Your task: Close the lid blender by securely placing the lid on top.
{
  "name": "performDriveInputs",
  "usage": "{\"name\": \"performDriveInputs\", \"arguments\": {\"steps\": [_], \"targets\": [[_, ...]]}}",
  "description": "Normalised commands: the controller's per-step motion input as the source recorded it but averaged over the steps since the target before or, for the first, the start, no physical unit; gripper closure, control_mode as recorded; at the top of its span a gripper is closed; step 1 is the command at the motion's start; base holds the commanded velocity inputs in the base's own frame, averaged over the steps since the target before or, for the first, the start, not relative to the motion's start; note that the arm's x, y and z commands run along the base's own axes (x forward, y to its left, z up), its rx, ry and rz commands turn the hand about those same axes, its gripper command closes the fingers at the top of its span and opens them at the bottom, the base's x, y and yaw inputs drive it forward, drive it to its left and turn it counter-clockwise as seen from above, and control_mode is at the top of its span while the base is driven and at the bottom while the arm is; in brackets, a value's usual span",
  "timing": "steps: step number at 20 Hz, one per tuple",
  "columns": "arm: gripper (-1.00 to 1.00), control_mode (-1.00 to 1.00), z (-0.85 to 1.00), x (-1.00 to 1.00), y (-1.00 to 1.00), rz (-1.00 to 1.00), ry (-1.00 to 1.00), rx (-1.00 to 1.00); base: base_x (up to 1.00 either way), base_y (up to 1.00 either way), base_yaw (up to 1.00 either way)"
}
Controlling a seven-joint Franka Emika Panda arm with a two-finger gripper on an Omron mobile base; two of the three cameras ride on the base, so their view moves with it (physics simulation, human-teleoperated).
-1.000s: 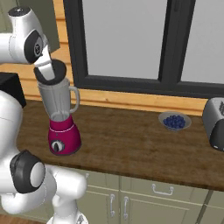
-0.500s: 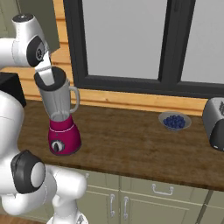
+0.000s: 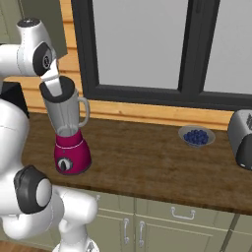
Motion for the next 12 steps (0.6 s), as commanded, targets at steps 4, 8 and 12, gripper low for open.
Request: {"name": "performDriveInputs", "arguments": {"steps": [4,8,12], "targets": [[1.00,-1.00,0.00,0.21,0.09,0.00,0.00,0.00,0.00,0.00,0.00],[1.00,-1.00,0.06,0.22,0.11,0.00,0.00,0.00,0.00,0.00,0.00],[1.00,-1.00,0.18,0.25,0.17,0.00,0.00,0.00,0.00,0.00,0.00]]}}
